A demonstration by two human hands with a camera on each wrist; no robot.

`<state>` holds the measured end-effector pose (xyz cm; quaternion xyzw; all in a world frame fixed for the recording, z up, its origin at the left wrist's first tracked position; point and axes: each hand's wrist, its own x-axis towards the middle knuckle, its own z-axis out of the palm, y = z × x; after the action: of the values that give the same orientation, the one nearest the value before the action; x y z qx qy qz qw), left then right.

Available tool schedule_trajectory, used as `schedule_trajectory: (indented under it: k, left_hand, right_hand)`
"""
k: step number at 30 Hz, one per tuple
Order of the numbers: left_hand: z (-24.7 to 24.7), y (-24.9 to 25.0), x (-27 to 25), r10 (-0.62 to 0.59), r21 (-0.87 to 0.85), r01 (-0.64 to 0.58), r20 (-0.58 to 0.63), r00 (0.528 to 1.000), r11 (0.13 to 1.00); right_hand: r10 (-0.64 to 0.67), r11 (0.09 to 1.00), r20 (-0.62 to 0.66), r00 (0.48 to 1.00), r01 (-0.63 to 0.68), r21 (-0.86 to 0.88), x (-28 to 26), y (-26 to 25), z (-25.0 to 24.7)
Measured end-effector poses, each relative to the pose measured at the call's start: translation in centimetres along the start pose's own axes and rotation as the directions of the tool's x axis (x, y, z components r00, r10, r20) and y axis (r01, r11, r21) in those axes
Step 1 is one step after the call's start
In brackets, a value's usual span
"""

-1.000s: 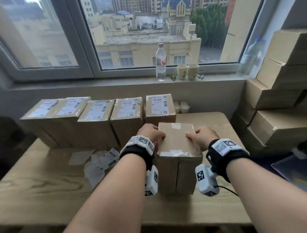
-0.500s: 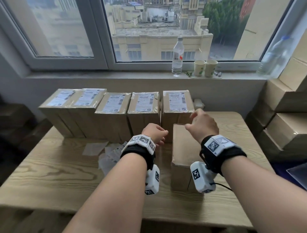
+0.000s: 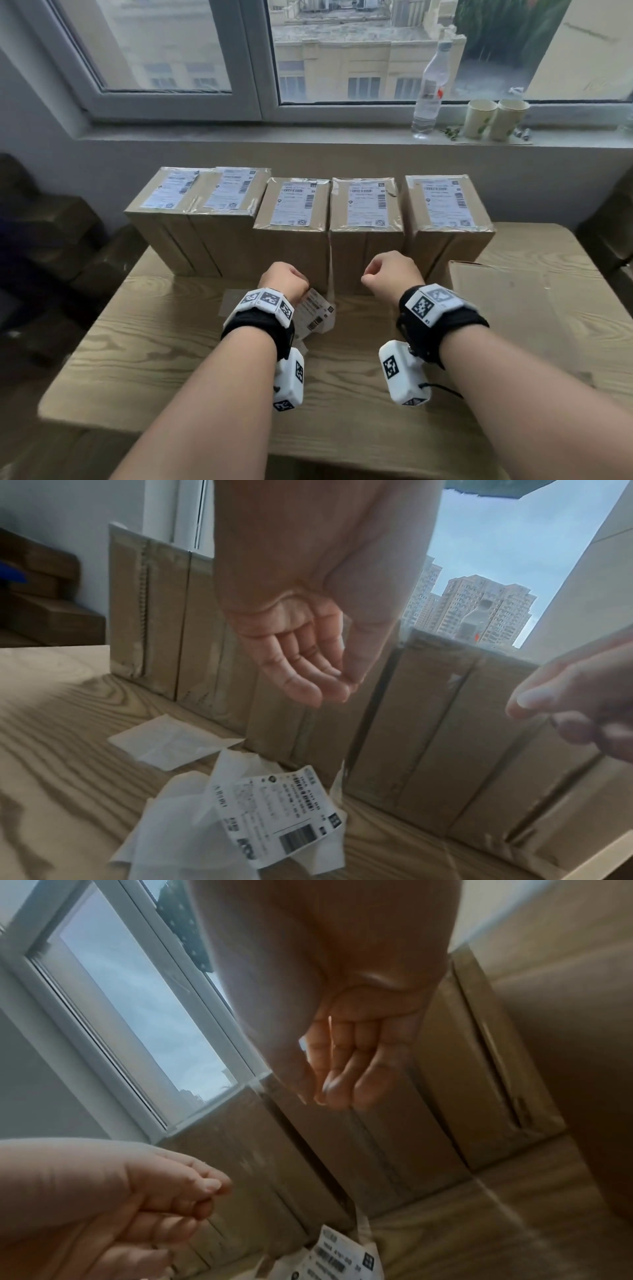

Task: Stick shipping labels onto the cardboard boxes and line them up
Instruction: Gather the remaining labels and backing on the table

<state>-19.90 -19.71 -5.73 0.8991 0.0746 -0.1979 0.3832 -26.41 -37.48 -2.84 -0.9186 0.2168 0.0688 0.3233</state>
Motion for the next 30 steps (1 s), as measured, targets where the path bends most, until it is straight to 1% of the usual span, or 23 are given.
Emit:
schedule_trajectory:
  k: [3,5,8,11,13,15,19,23,25,30]
  left_hand:
    - [-0.4,-2.0,1.9,-0.017,0.03,0.017,0.025,1.0,0.999]
    - [-0.5,-3.1,3.2,-0.025,0.052,0.024,0.019,0.999,0.998]
    - [-0.2,-4.7,5.2,-0.048,0.143,0.046,0.008,0.999,0.989]
    - [0.7,-5.9,7.0,-0.104,0.241,0.085,0.068,0.992,0.967]
    - [1.4,-6.4,7.8,-0.108,0.297,0.07,0.113,0.988,0.952]
    - [2.0,-7.0,8.5,-0.085,0.352,0.027,0.15,0.985,0.936]
    - [2.4,-7.6,9.4,-0.042,0.428,-0.028,0.154,0.987,0.903]
    - [2.9,-7.7,10.2,-0.041,0.445,-0.045,0.182,0.982,0.895]
    - [3.3,-7.8,10.4,-0.024,0.446,-0.058,0.176,0.984,0.893]
    - [3.9,-7.7,10.4,-0.053,0.439,-0.041,0.201,0.978,0.898]
  right_hand:
    - [0.037,0.999,0.05,0.998,-0.037,-0.012,1.1,-0.4,2.6]
    - [0.062,0.998,0.084,0.995,-0.061,-0.013,1.8,-0.6,4.2]
    - [0.106,0.994,0.14,0.984,-0.105,-0.02,2.8,-0.8,6.5]
    - [0.143,0.99,0.188,0.972,-0.14,-0.028,3.8,-0.8,8.2]
    - [0.157,0.988,0.216,0.964,-0.154,-0.029,4.8,-0.8,9.2]
    - [0.181,0.983,0.244,0.953,-0.179,-0.03,5.5,-0.7,10.1]
    - [0.209,0.977,0.284,0.936,-0.213,-0.017,6.2,-0.3,11.8]
    - [0.224,0.971,0.294,0.929,-0.238,0.015,6.4,0.1,12.7]
    - [0.225,0.97,0.301,0.927,-0.241,0.018,6.6,0.3,12.7]
    - [0.207,0.978,0.316,0.926,-0.191,-0.081,6.6,0.5,12.3]
